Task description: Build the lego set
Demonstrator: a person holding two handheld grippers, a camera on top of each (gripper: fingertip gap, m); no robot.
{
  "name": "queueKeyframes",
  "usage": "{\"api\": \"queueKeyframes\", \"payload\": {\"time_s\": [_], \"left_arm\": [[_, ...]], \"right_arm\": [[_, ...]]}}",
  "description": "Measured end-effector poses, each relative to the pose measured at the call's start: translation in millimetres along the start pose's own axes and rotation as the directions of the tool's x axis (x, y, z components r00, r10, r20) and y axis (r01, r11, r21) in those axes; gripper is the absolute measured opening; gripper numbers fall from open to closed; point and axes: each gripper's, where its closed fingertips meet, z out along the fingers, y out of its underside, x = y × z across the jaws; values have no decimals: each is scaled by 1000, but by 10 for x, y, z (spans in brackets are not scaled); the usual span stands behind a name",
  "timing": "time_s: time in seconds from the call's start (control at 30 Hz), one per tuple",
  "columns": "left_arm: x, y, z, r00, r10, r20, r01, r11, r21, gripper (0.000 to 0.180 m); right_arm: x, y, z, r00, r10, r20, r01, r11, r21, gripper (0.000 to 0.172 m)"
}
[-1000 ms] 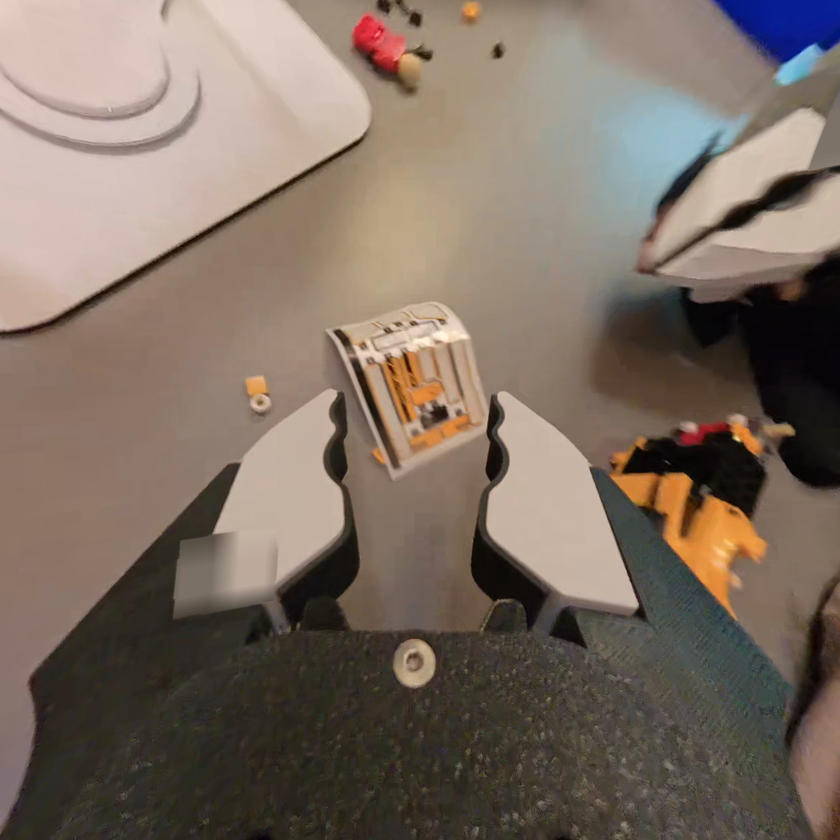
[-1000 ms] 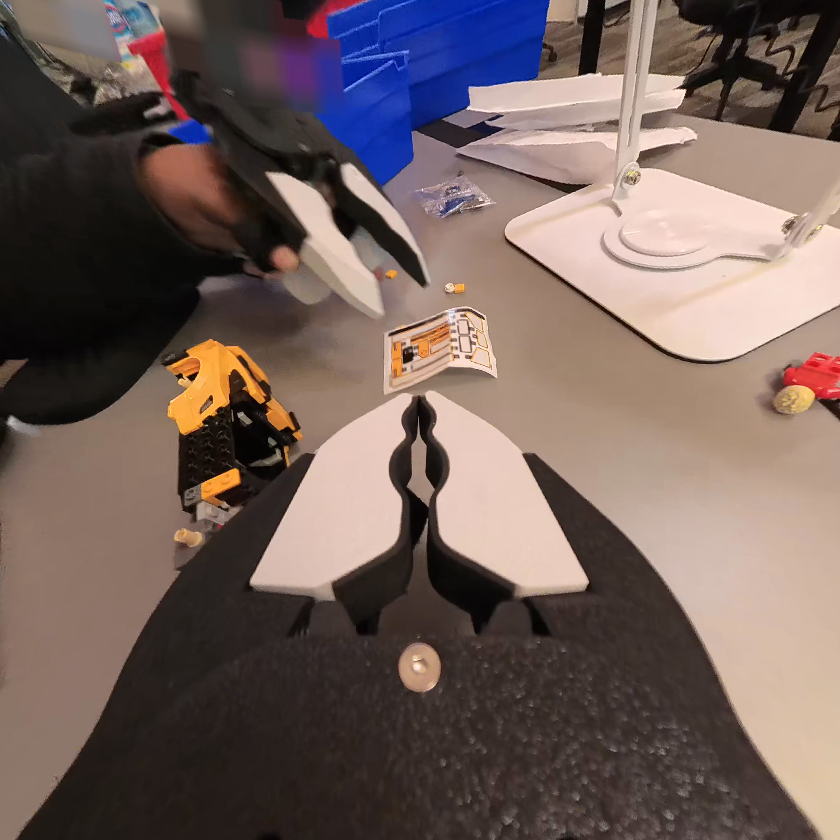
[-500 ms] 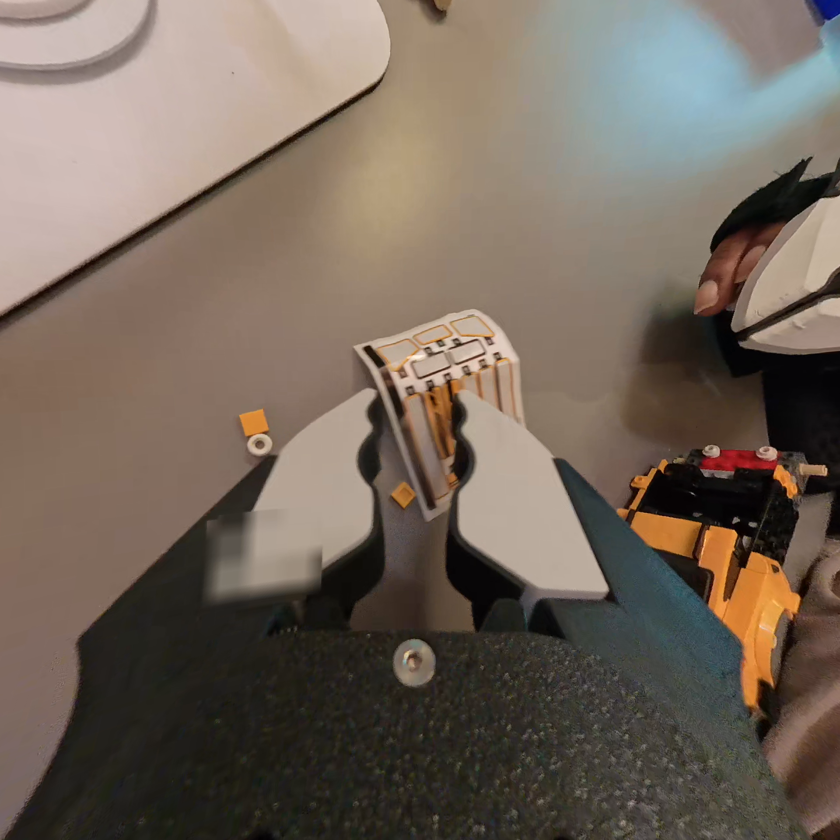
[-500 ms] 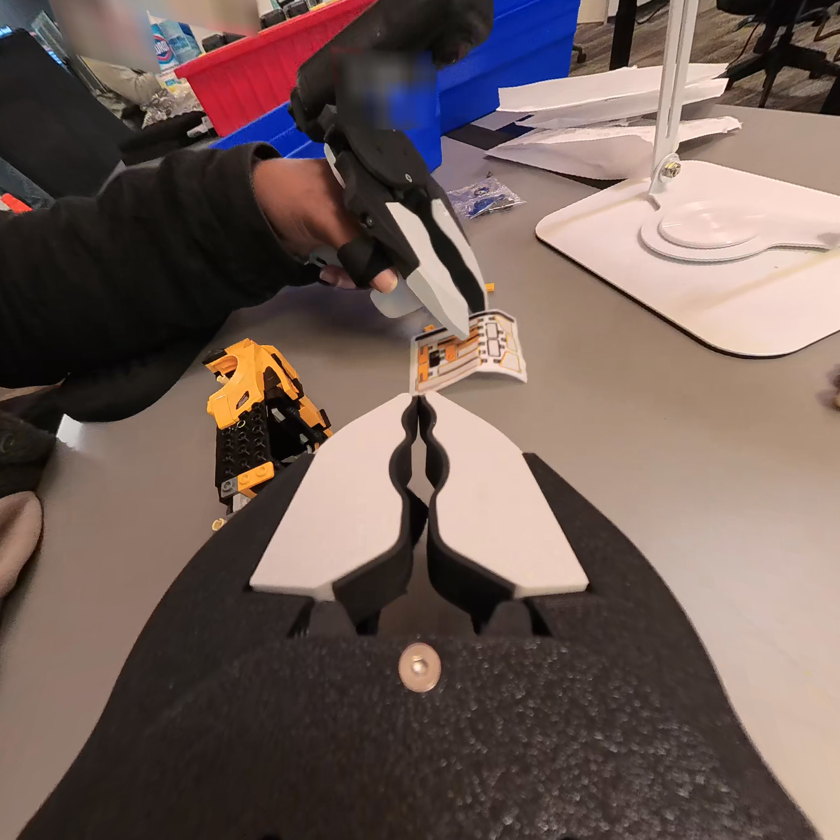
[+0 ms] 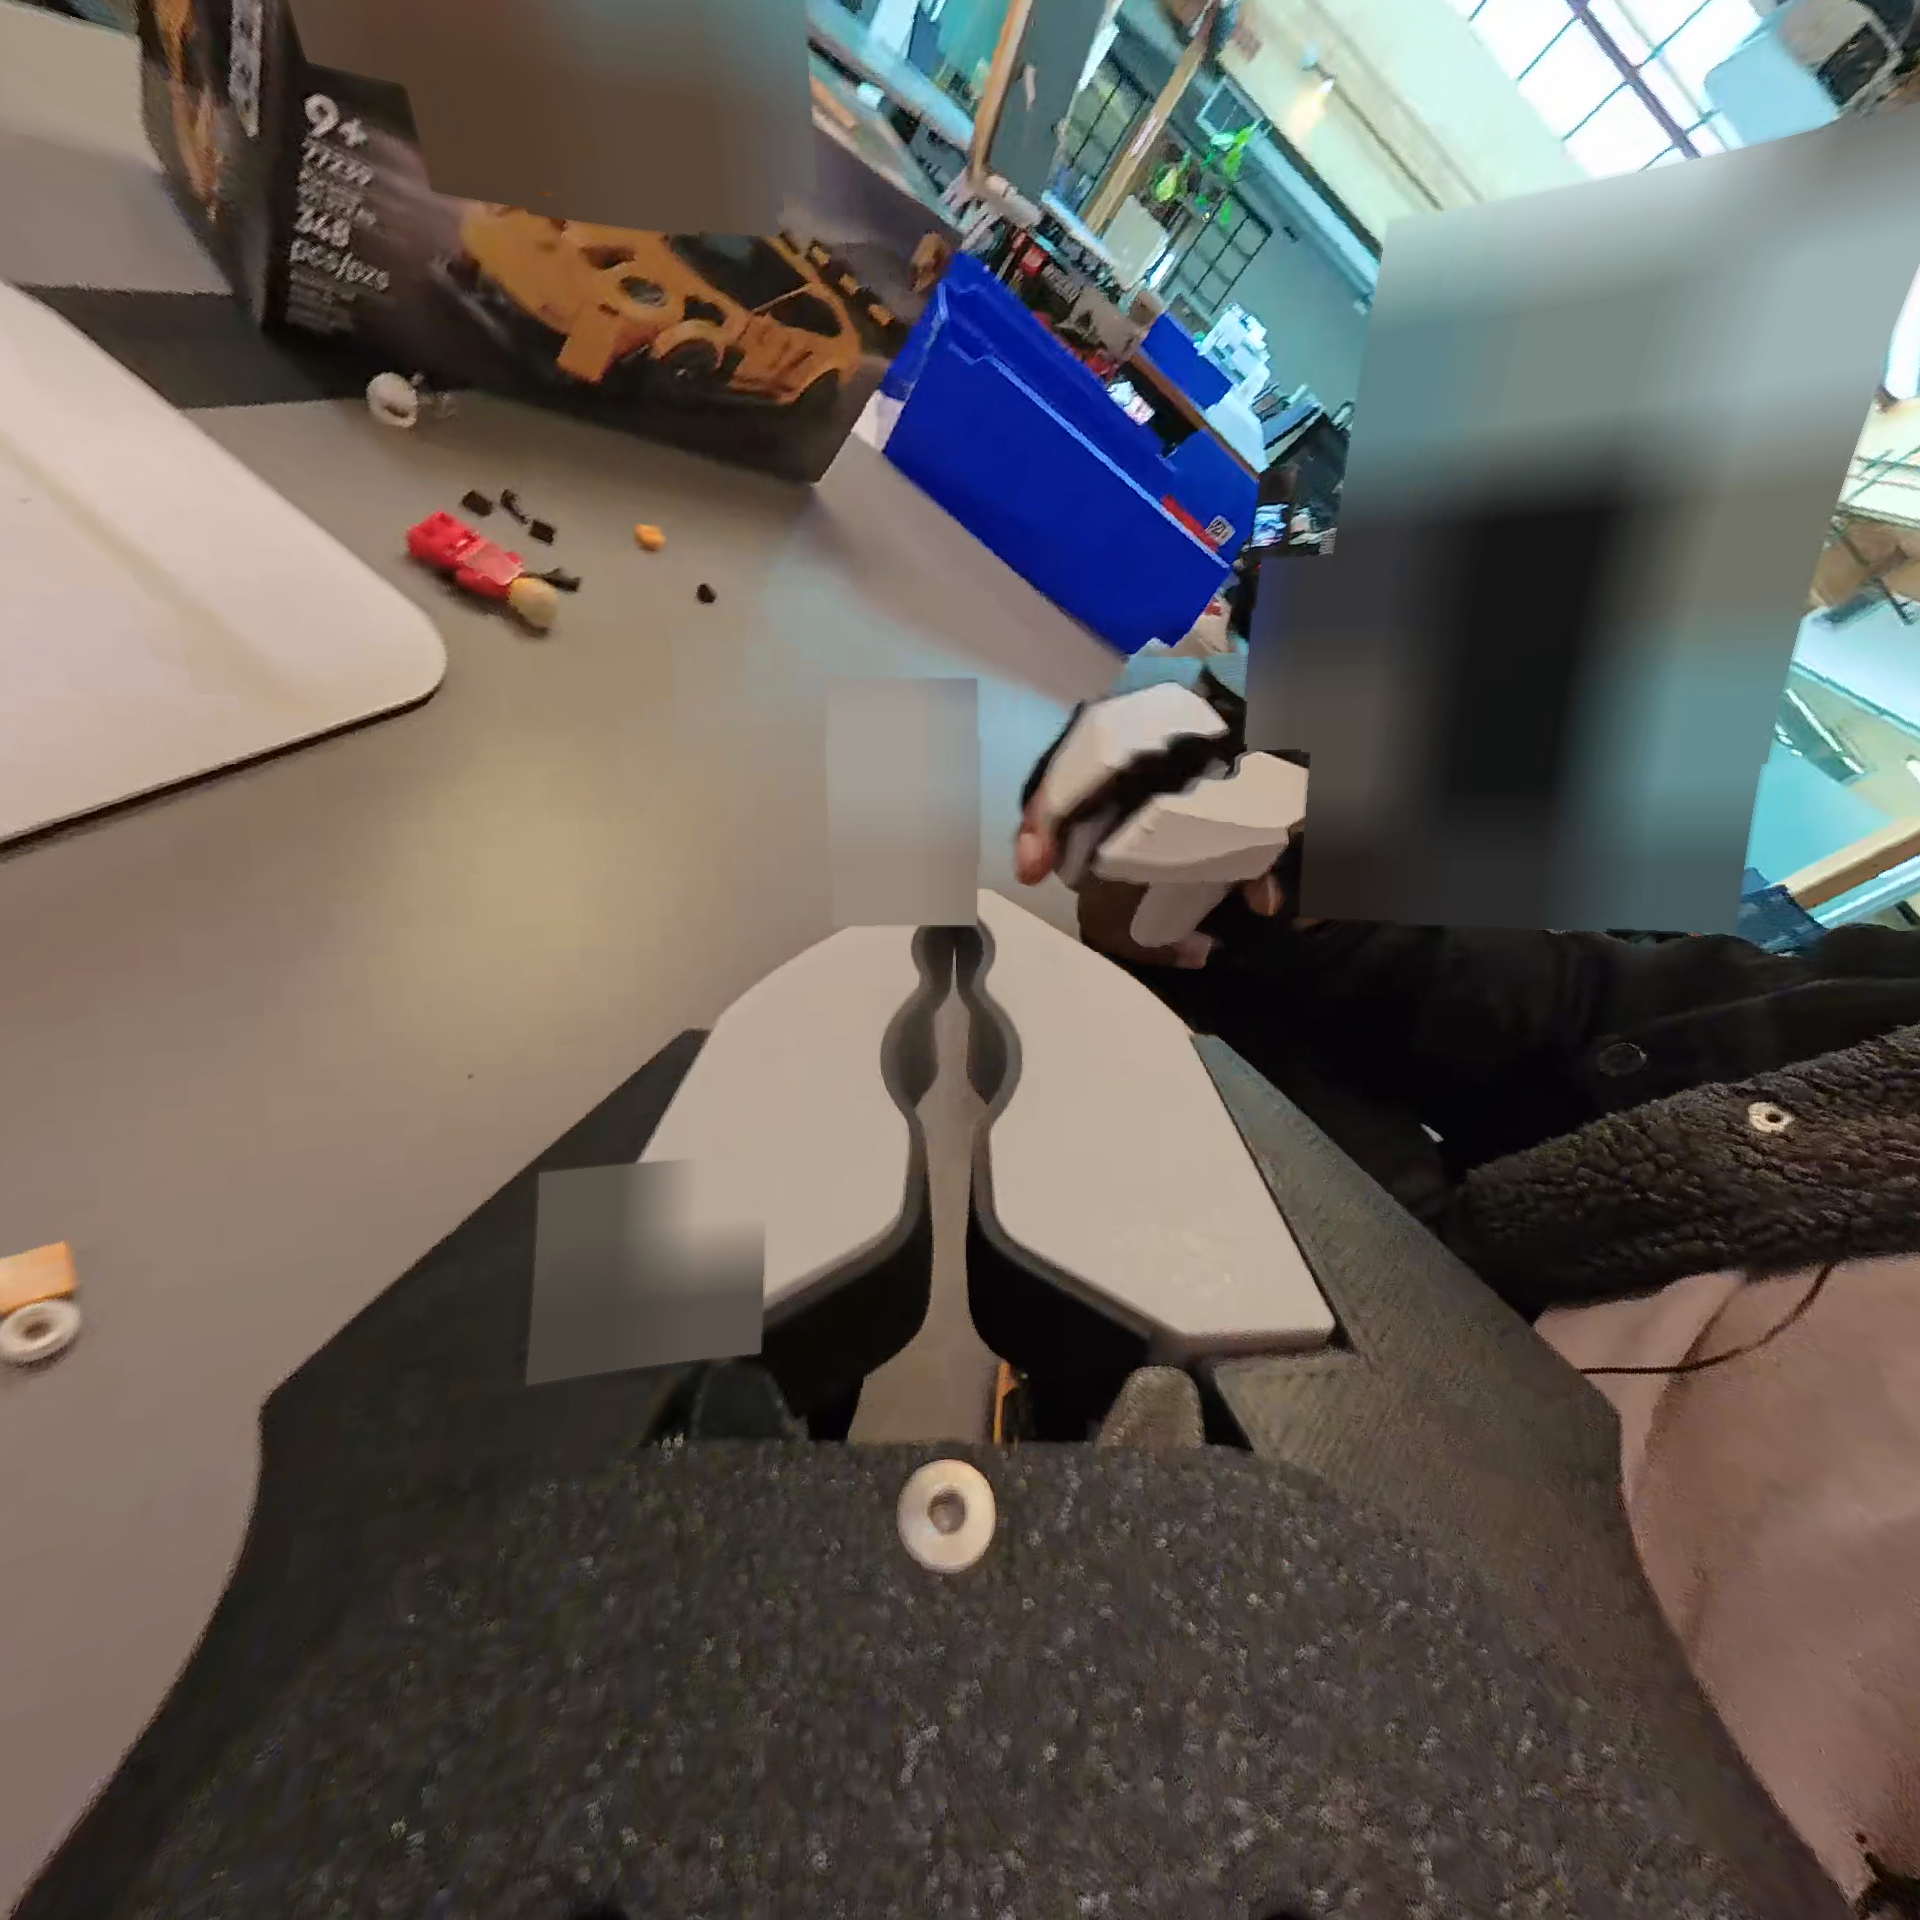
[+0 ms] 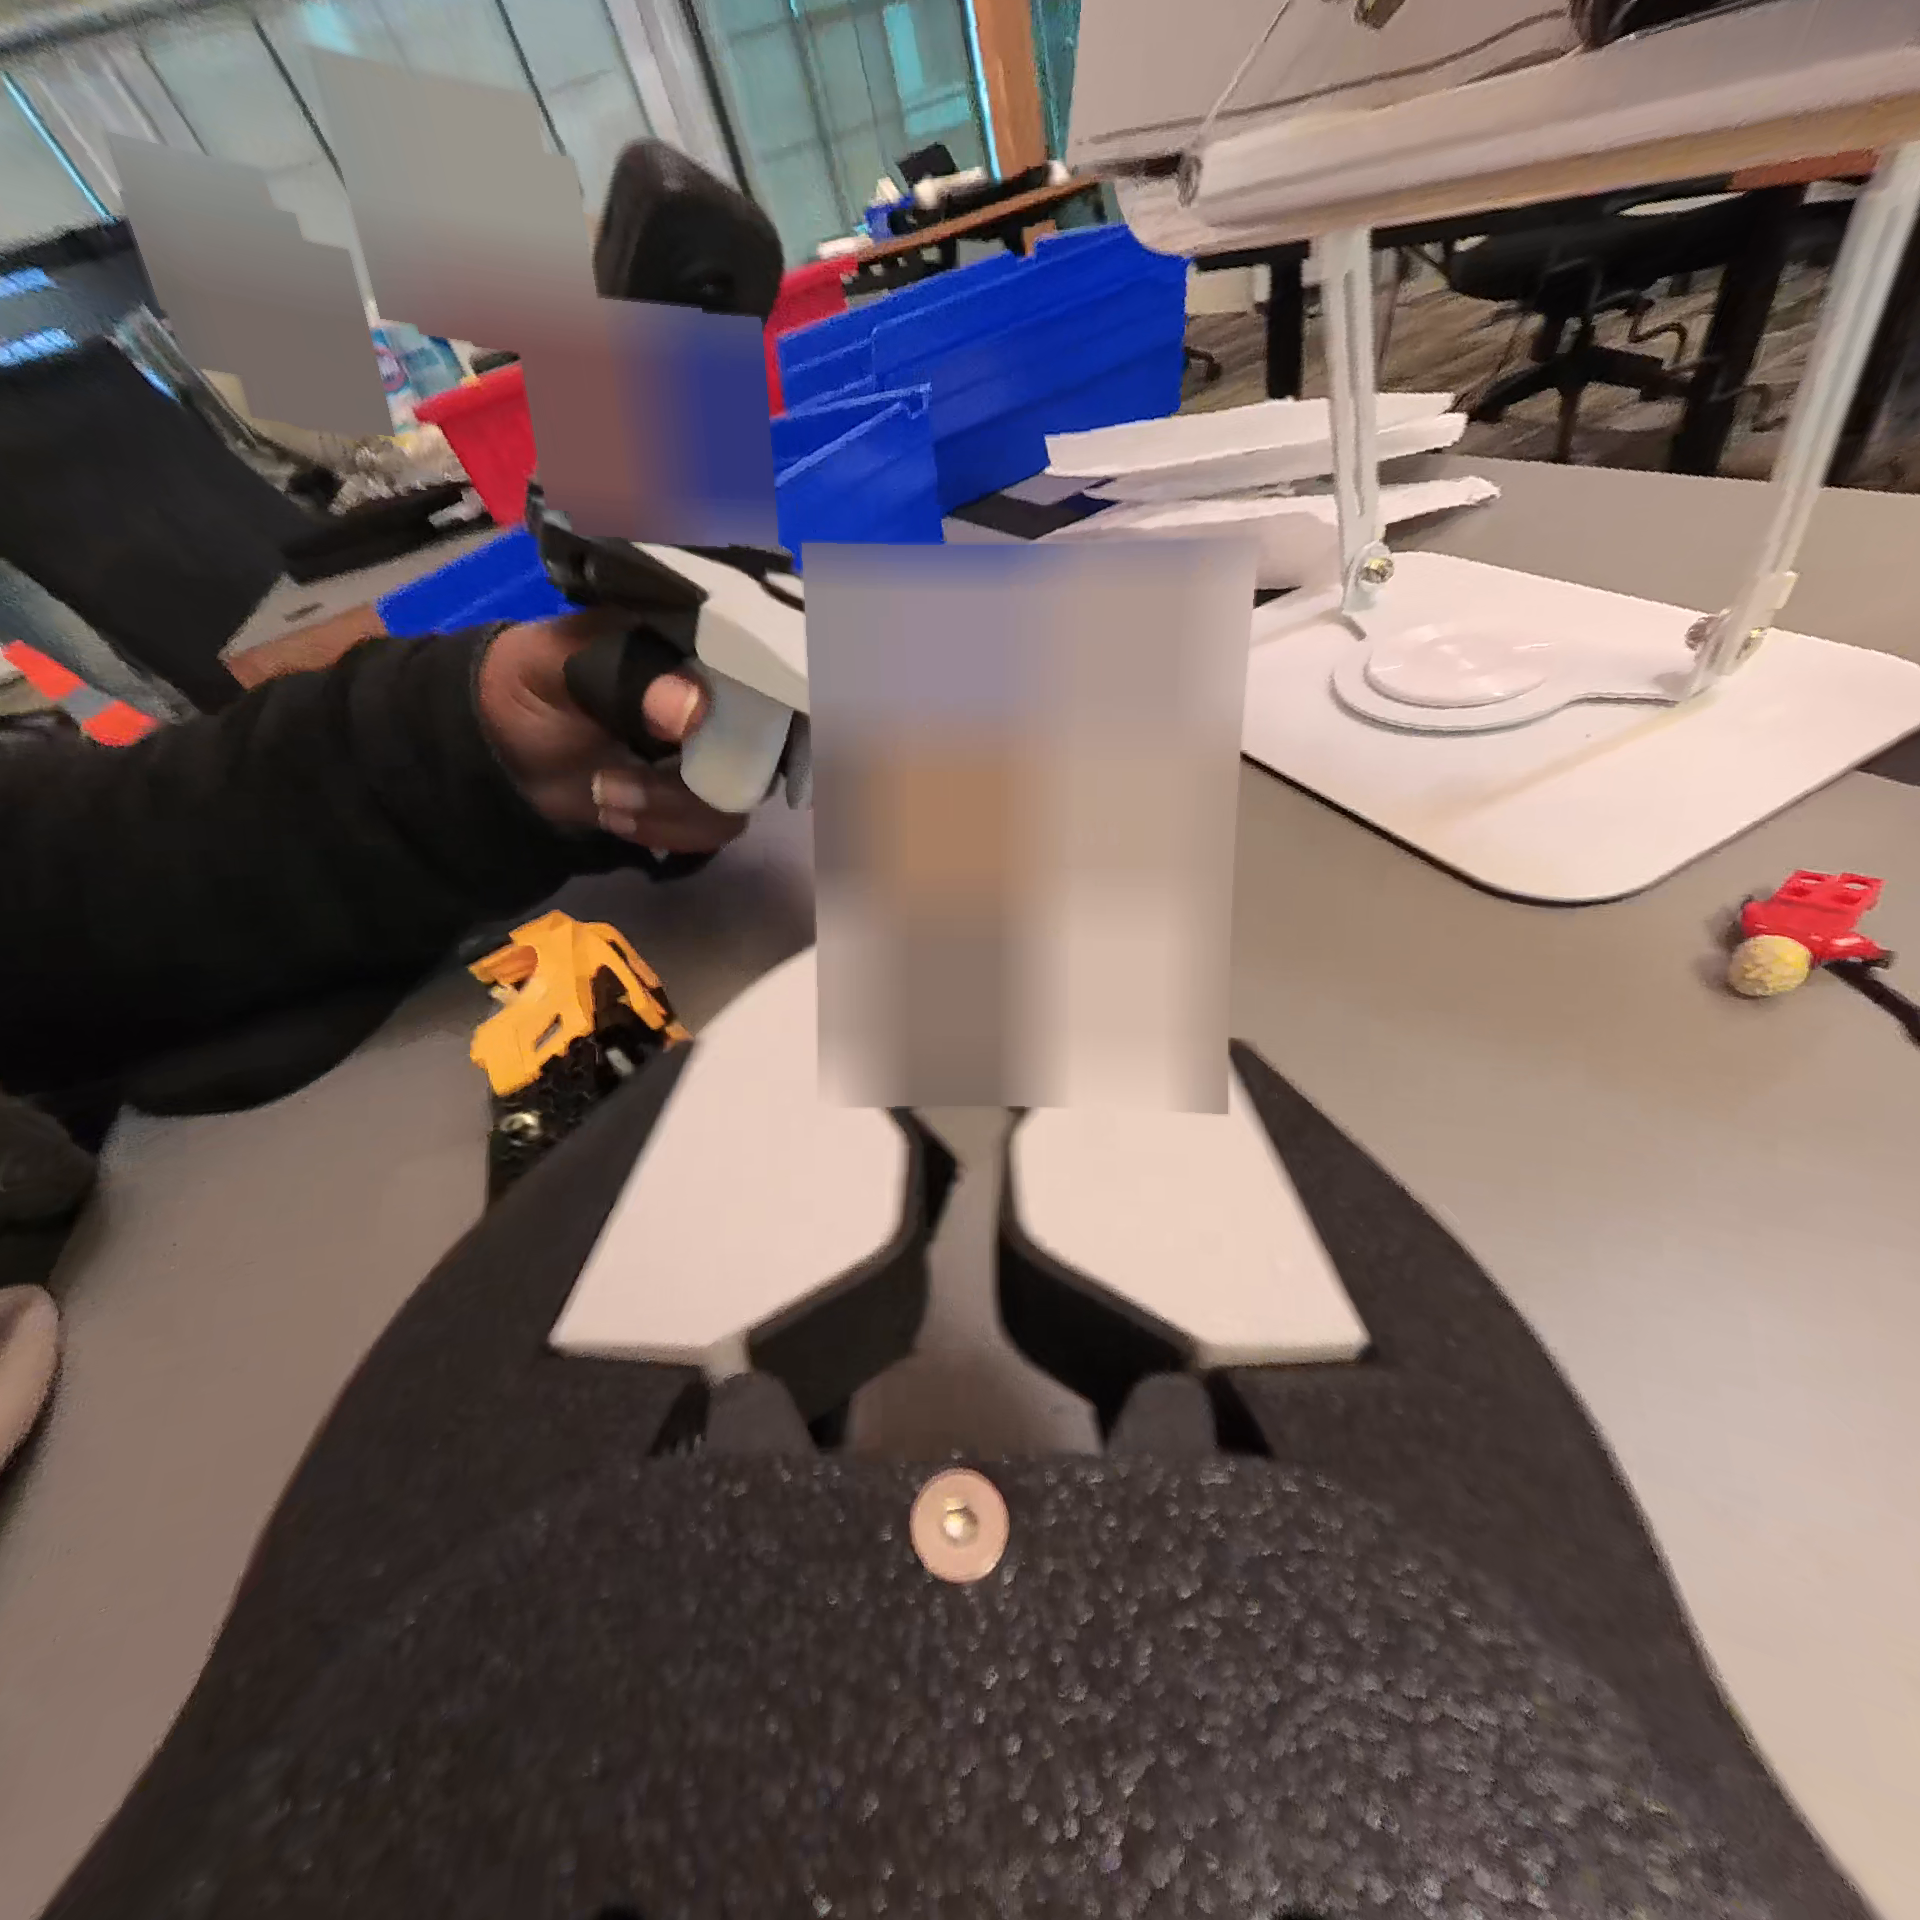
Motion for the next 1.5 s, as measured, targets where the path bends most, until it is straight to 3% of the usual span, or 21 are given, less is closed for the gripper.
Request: {"api": "queueKeyframes", "payload": {"time_s": [0.03,0.23,0.3,0.4,0.5,0.63,0.73,0.8,0.87,1.07,1.27,1.4,1.5], "left_arm": [[45,-9,-1,1000,5,-15,-5,1000,7,0],[307,-43,-47,993,25,-114,-19,999,50,0],[375,-24,-47,991,43,-129,-37,998,48,0],[451,-7,-25,985,36,-169,-28,998,51,0],[500,-34,-37,977,68,-203,-51,995,86,1],[576,3,5,967,102,-232,-87,993,77,27],[660,30,65,961,91,-261,-75,995,71,28],[727,40,95,957,108,-268,-92,993,72,22],[734,90,127,960,150,-235,-142,989,49,1],[784,84,114,960,101,-260,-97,995,28,0],[741,29,67,942,-84,-324,94,995,17,0],[698,12,39,936,-108,-335,123,992,24,0],[675,22,37,937,-104,-333,119,993,24,0]], "right_arm": [[-21,-14,2,999,22,24,-22,1000,9,25],[-193,-13,23,988,59,140,-60,998,2,43],[-270,-21,30,982,57,182,-59,998,7,36],[-353,-22,19,971,61,232,-62,998,0,0],[-440,-141,-59,940,112,322,-132,991,39,0],[-411,-321,-178,873,239,426,-306,947,95,0],[-422,-345,-206,838,279,469,-357,930,85,0],[-467,-308,-181,838,272,473,-341,938,65,0],[-501,-296,-168,840,263,475,-329,942,60,0],[-489,-298,-163,840,272,470,-338,939,62,0],[-383,-346,-187,860,274,431,-351,930,111,4],[-338,-374,-194,914,192,357,-266,949,169,8],[-257,-457,-232,975,65,213,-120,959,256,12]]}}
